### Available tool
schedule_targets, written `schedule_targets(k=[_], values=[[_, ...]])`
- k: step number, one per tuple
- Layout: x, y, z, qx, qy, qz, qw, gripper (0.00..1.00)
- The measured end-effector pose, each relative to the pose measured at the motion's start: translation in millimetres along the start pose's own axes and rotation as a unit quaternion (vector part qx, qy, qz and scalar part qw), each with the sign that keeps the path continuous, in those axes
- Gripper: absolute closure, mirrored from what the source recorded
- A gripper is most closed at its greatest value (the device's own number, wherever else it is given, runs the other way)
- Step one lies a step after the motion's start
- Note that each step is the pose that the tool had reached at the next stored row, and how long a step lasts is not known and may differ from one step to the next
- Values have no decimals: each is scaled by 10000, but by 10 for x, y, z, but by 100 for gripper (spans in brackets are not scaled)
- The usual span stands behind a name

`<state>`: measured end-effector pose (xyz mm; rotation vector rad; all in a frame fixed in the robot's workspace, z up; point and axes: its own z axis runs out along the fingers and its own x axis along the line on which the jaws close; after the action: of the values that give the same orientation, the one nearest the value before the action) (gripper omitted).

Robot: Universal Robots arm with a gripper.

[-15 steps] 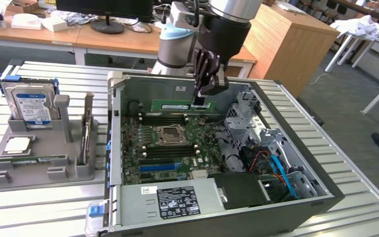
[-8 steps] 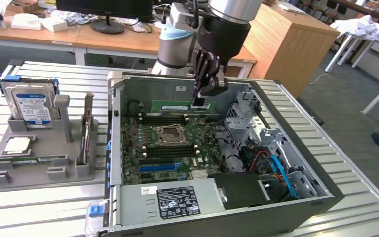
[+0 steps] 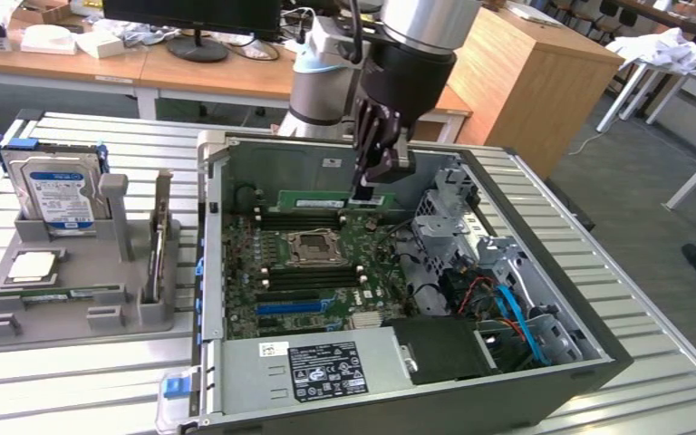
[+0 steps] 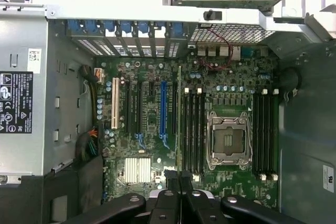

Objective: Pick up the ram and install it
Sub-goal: 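Pick up the ram and move it above insertion slot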

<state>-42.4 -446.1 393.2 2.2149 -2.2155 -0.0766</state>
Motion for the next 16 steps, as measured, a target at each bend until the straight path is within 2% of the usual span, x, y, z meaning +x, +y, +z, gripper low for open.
schedule_targets(k=[11,16], values=[[4,-5,123,0,0,0,10000,89],[4,-6,148,-1,1,0,10000,89]])
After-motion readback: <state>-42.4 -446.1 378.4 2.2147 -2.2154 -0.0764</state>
